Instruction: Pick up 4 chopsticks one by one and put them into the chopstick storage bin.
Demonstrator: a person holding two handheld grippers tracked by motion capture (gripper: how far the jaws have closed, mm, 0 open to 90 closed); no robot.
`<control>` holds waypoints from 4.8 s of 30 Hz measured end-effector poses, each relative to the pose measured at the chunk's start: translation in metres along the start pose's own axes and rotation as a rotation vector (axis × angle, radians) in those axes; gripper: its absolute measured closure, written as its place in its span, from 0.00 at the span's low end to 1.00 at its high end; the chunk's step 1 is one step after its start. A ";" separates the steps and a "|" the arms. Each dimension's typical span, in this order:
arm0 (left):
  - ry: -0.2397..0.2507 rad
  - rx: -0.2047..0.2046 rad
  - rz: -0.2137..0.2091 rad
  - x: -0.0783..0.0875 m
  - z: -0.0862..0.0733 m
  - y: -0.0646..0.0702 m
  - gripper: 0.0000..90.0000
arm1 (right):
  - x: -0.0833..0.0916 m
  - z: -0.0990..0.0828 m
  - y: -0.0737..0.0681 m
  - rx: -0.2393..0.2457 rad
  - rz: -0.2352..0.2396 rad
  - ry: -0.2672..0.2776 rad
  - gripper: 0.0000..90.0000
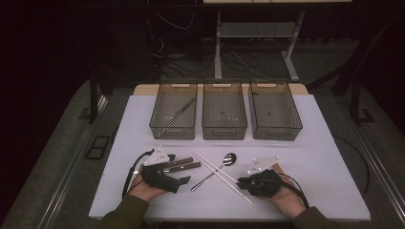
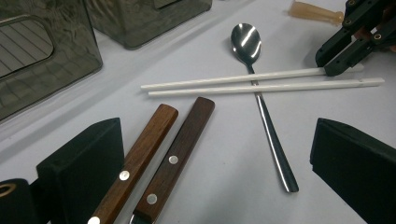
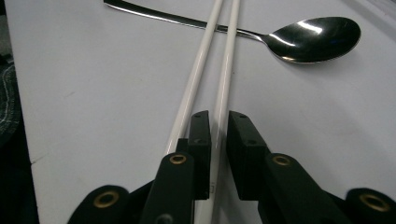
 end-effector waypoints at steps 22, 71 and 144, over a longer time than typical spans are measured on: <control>-0.002 -0.007 -0.005 -0.001 0.000 0.001 0.02 | -0.001 0.001 0.003 -0.016 -0.018 0.020 0.88; 0.012 -0.030 -0.038 0.000 0.004 0.008 0.01 | 0.054 0.031 0.020 -0.104 0.055 0.199 0.94; 0.020 -0.047 -0.047 0.000 0.000 0.010 0.00 | 0.034 0.189 0.050 -0.135 -0.035 0.351 0.94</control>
Point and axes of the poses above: each handheld gripper's, and its own axes: x roughly backward along the jaws, z roughly out of its top, y roughly to its right, the point moved 9 cm from there along -x, roughly forward along the jaws, and after that the axes turned 13 degrees about -x, right-handed, at the moved point
